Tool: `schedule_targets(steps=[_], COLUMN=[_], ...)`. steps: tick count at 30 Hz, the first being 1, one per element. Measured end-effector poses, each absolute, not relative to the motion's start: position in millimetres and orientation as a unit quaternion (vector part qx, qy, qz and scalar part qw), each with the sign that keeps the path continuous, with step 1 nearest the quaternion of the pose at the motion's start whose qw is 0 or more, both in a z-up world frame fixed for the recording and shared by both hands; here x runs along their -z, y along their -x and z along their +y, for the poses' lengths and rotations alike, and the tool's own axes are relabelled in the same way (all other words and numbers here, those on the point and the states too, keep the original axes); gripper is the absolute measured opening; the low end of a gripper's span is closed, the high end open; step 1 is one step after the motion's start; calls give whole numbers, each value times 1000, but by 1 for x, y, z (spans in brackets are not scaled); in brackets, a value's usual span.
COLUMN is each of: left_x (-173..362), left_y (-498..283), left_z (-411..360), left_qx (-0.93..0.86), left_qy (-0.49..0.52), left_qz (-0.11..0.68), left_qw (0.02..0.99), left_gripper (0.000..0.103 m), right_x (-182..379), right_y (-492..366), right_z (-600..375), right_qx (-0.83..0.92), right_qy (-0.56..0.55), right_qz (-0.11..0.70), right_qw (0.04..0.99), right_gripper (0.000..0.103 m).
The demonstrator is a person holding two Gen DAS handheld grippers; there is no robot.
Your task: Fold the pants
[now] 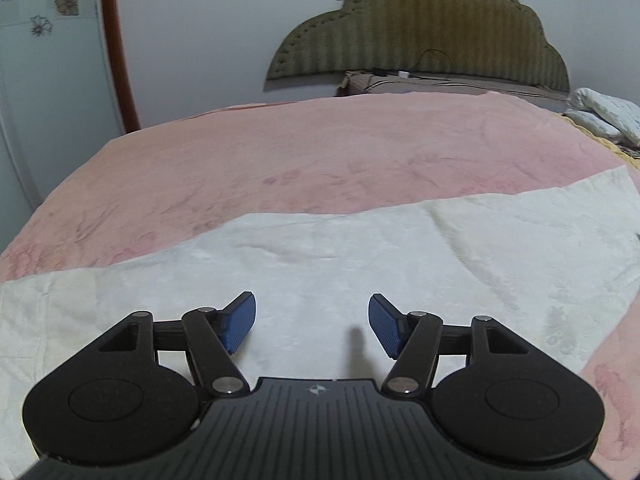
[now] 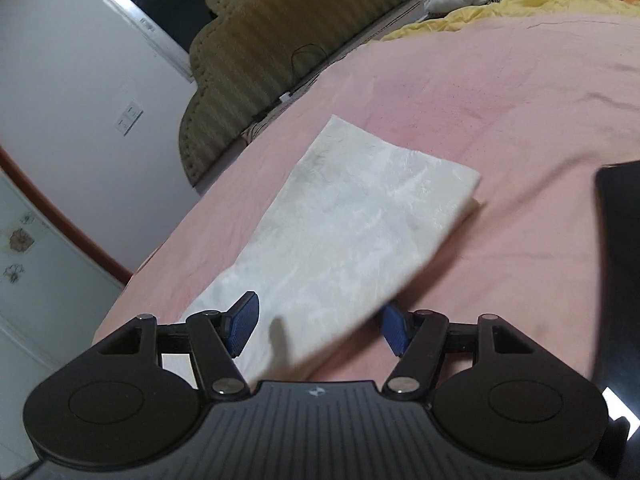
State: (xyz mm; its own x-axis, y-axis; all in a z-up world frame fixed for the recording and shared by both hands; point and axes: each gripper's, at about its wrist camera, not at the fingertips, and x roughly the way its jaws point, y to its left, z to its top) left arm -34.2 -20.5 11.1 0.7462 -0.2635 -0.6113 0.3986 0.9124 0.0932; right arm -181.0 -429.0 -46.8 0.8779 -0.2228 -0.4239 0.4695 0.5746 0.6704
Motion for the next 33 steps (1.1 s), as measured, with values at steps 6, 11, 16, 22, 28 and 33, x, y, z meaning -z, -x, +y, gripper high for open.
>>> schedule_targets(steps=[6,11,16,22,28,33], left_x=[-8,-7,-10,-11,13,33], left_y=[37,35,22,-10,-34,-47], left_z=[-35,-37,-28,-4,-4,-18], left_qx=[191,195,197,221,280,306], left_qy=[-127,-126,-82,106,294,385], left_qz=[311,315,335,389,455,484], left_qw=[922,920,918,888,793,724], left_gripper=[68,69,68,71,77,86], right_x=[56,75,43,-22,11,22], right_y=[154,144,141,99,55,55], right_z=[-461,-490,-468,-363,-254,-227], right_qx=[255,244,224,107,-2,3], right_qy=[-466,-523,-452,-226,-71,-23], right_qz=[75,57,49,94,213,230], right_qw=[844,815,862,964,974,973], right_gripper=[62,13,10,10,10,11])
